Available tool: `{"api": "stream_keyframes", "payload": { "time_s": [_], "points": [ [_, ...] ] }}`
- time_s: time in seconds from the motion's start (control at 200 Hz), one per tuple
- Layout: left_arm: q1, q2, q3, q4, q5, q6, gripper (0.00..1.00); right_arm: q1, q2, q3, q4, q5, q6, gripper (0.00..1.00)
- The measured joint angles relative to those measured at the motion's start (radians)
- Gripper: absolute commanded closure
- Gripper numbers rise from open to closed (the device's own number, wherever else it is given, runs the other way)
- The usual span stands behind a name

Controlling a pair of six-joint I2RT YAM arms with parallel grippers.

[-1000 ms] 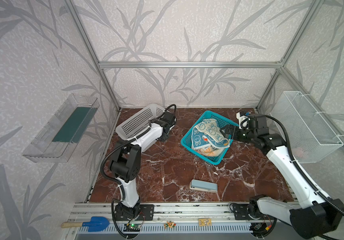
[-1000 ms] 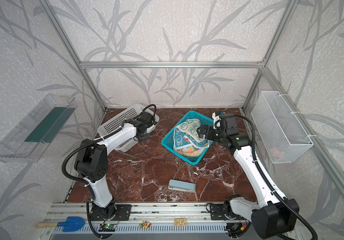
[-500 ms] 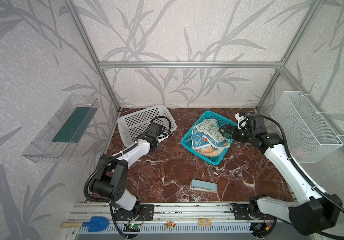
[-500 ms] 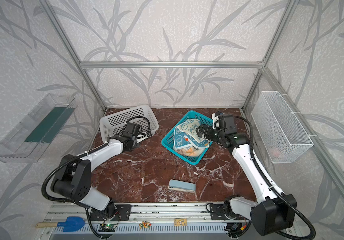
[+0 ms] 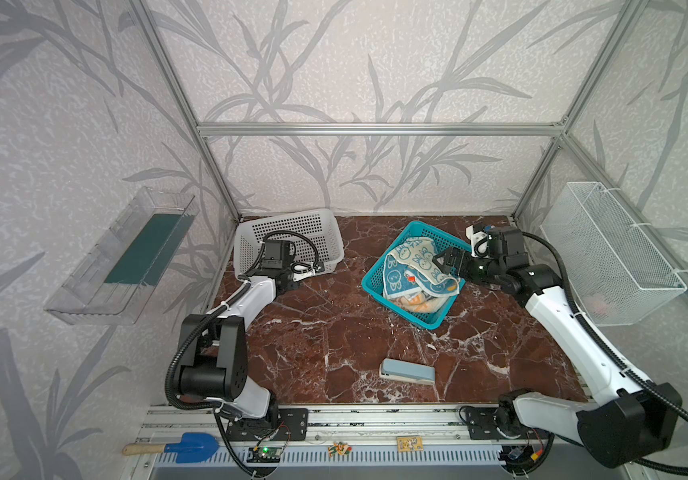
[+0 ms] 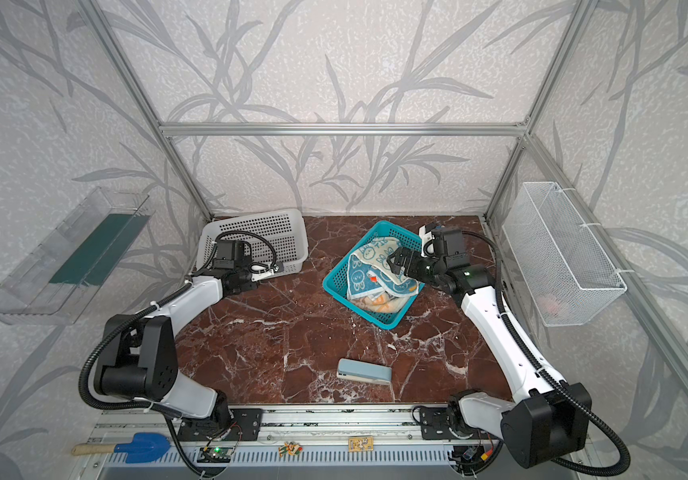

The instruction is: Fold and stack the towels

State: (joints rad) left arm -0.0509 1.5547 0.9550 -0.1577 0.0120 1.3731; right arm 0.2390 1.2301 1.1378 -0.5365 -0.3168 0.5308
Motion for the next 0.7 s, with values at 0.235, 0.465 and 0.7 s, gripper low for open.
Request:
{"api": "stream_keyframes", "payload": {
  "time_s": [0.235, 0.465, 0.7],
  "points": [
    [0.008, 0.024, 0.004, 0.055, 0.019, 0.076, 0.68, 0.0, 0.021, -0.03, 0.023, -0.009, 0.0, 0.01],
    [0.011, -0.028, 0.001, 0.088, 0.019, 0.068, 0.1, 0.013, 0.047, -0.024, 0.037, -0.023, -0.002, 0.01],
    [-0.009, -0.193, -0.015, 0.153, 0.045, -0.09, 0.01, 0.109, 0.119, 0.116, -0.022, 0.041, -0.031, 0.01]
  ]
}}
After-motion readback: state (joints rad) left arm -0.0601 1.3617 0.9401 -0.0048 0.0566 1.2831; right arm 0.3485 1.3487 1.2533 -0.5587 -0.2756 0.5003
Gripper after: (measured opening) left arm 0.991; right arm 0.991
